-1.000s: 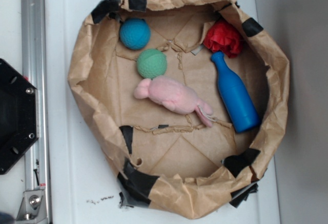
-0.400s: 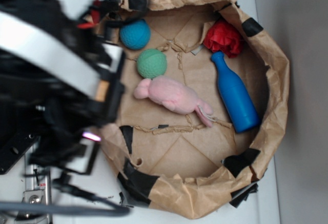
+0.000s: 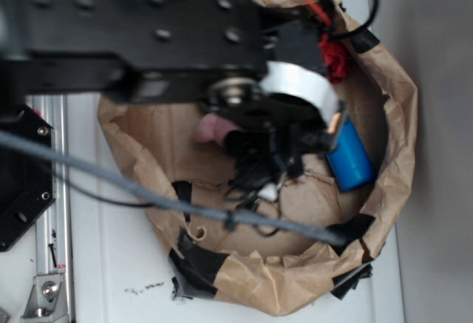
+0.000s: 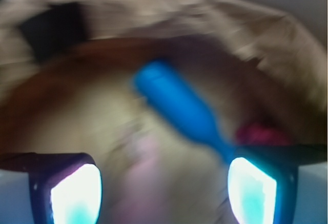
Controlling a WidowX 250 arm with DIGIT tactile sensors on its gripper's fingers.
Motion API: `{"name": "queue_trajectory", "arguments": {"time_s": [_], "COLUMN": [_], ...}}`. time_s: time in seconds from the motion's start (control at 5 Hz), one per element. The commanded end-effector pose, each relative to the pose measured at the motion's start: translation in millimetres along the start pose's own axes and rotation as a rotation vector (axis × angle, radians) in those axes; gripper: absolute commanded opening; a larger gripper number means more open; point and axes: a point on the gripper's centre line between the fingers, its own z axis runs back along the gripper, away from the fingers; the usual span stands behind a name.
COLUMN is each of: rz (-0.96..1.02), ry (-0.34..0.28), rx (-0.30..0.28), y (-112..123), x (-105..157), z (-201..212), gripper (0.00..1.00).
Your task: Grab the blue bottle.
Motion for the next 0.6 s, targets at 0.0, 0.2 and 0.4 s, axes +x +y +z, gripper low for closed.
{"name": "queue_trajectory", "arguments": {"time_s": [0.0,0.2,0.4], "rz": [-0.142,-0.196,-0.235], "ry": [-0.085,0.013,0.061], "rx": [0.017,-0.064,-0.052], "y": [12,-9,-17], "x": [44,40,37], "z": [-39,-65,-69], "gripper": [1.00,1.00,0.00]}}
